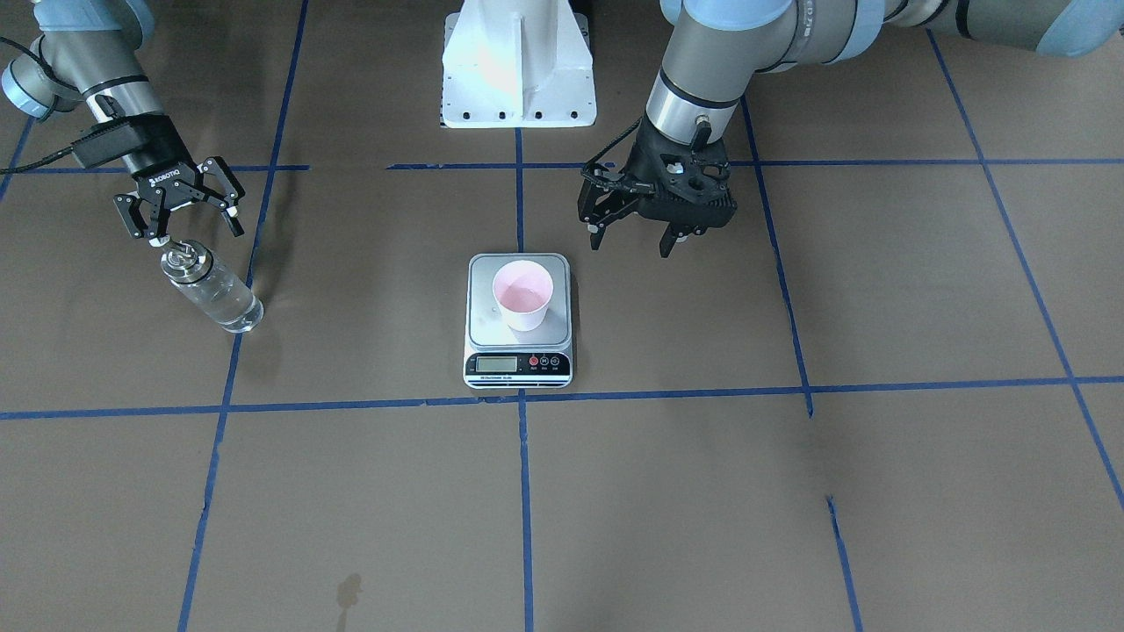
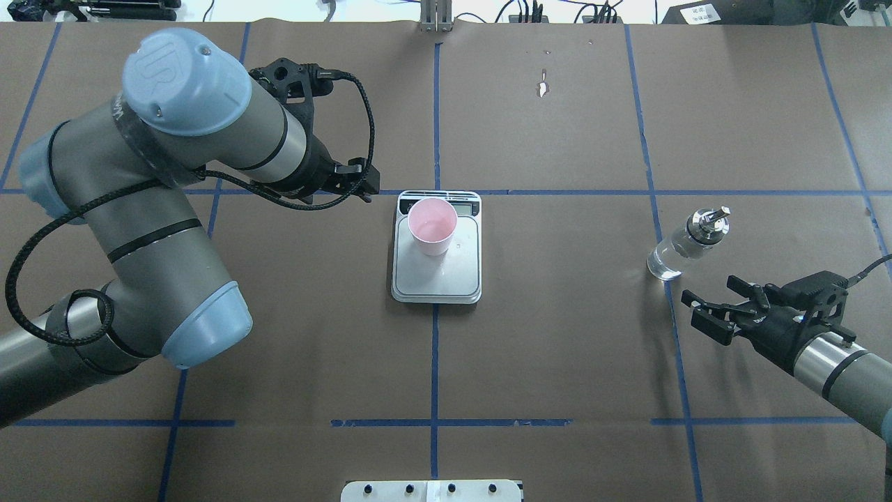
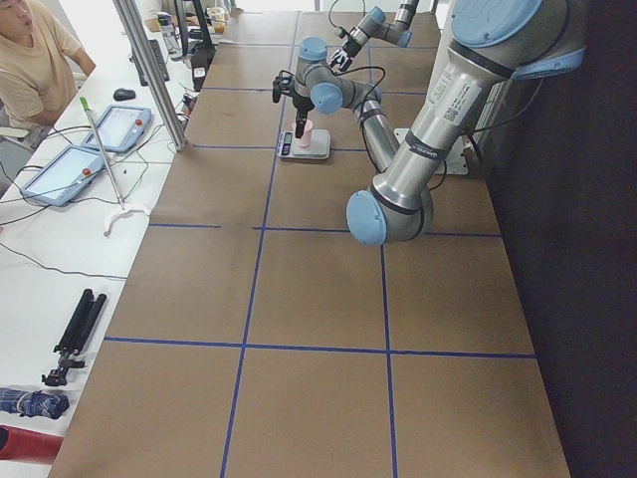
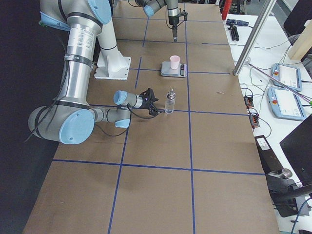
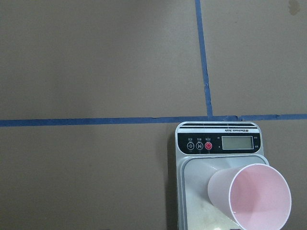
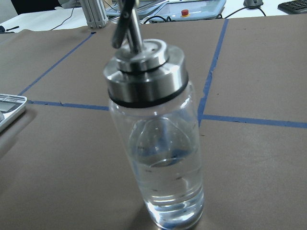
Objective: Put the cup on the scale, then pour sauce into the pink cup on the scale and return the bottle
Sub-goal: 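Move the right gripper to the glass bottle while the left arm withdraws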
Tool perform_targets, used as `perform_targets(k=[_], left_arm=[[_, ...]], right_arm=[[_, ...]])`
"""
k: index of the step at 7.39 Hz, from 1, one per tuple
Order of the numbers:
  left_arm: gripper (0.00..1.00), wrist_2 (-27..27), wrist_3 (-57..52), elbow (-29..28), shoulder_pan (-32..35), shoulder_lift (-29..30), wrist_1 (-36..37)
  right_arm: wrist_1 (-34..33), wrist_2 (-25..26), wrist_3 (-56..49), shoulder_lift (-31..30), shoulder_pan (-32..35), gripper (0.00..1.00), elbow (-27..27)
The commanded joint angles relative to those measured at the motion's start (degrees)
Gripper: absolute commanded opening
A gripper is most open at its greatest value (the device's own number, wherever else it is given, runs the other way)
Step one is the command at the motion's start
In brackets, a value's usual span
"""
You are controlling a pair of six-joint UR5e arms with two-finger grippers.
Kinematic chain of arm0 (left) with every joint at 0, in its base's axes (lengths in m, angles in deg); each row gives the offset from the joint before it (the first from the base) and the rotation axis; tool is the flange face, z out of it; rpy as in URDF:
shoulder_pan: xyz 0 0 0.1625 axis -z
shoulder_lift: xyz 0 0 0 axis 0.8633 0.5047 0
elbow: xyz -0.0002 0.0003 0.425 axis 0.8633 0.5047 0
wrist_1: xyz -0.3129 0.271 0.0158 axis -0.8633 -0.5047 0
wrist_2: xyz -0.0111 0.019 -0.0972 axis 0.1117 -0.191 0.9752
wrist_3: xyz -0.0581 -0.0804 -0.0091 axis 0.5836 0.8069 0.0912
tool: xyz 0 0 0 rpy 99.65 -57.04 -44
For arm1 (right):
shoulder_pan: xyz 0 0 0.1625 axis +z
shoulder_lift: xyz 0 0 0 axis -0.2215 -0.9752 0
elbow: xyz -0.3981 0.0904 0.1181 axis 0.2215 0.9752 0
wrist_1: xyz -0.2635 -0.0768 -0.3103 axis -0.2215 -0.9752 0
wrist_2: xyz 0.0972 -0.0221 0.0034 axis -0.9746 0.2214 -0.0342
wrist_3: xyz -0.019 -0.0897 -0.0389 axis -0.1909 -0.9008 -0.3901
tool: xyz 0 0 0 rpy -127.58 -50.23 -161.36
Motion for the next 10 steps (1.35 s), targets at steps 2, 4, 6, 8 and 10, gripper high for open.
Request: perform_targets(k=[2,4,6,8,10], left_arm=[[0.91,-0.1,-0.1,-0.1,0.1,-0.1,0.0],[0.91,-0.2,-0.5,-0.1,0.8,-0.2,0.2],[0.91,0.1,-7.0,0.0,4.9,-4.0,-0.5],[0.91,0.1,-13.7,0.1,8.4,-6.5,-0.6],[0.91,0.1,-17.9,0.1,10.9,-8.1,-0.6]], right_arm=[[-1.1,11.8,0.0,0.7,-3.5,0.98,0.2],[-3.3,15.9,0.0,1.8,-4.5,0.98,0.4],[-5.6,18.4,0.0,4.3,-4.6,0.98,1.3],[-7.8,19.5,-0.1,6.6,-4.5,0.98,1.7],[-7.8,20.1,-0.1,6.7,-4.5,0.98,2.2]])
